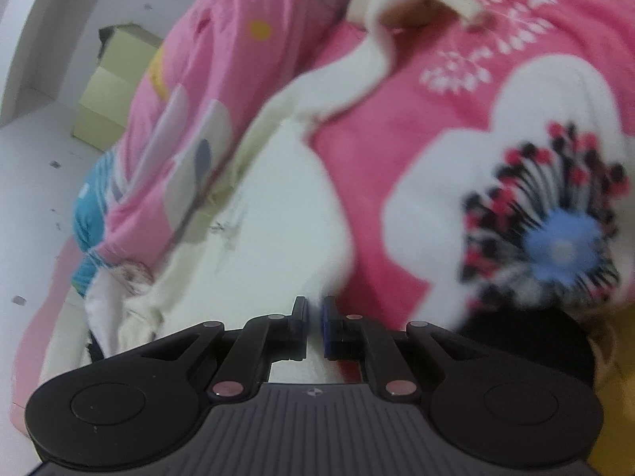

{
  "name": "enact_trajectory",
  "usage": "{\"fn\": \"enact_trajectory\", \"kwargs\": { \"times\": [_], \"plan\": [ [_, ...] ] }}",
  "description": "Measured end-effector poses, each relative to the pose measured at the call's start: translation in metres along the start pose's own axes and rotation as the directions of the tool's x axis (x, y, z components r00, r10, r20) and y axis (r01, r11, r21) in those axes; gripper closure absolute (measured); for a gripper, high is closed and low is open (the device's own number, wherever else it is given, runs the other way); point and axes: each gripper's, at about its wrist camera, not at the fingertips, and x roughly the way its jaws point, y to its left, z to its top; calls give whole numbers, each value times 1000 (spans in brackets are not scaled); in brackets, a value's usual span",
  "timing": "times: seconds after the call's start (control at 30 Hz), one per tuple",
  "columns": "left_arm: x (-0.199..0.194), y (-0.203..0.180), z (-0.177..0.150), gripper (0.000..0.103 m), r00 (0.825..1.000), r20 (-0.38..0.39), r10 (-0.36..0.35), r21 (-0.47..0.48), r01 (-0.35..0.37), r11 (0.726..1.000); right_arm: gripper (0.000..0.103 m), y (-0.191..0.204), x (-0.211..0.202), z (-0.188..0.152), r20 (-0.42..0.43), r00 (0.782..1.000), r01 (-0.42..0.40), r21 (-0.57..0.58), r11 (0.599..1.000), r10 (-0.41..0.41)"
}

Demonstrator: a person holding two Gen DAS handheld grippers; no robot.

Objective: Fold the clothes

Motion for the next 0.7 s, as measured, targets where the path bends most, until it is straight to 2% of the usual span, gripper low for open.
{"fn": "enact_trajectory", "kwargs": {
  "times": [0.37, 0.43, 0.5, 0.57, 0.7],
  "plan": [
    [15, 13, -16, 97, 992, -34, 118, 100, -114, 988, 96, -5, -5, -16, 26, 992, 125, -97, 987, -123],
    [16, 14, -16, 94, 989, -51, 136, 116, -129, 985, 96, -3, -10, -17, 48, 989, 148, -112, 983, -143],
    [14, 14, -16, 86, 985, -66, 158, 121, -149, 981, 95, -2, -14, -18, 70, 984, 171, -126, 977, -163],
    [5, 10, -15, 81, 981, -43, 188, 142, -180, 973, 95, -1, -19, -19, 93, 979, 194, -140, 971, -182],
    [-23, -10, -11, 76, 969, 72, 237, 241, -248, 938, 94, 33, -34, -32, 175, 969, 220, -308, 926, -172]
  ]
}}
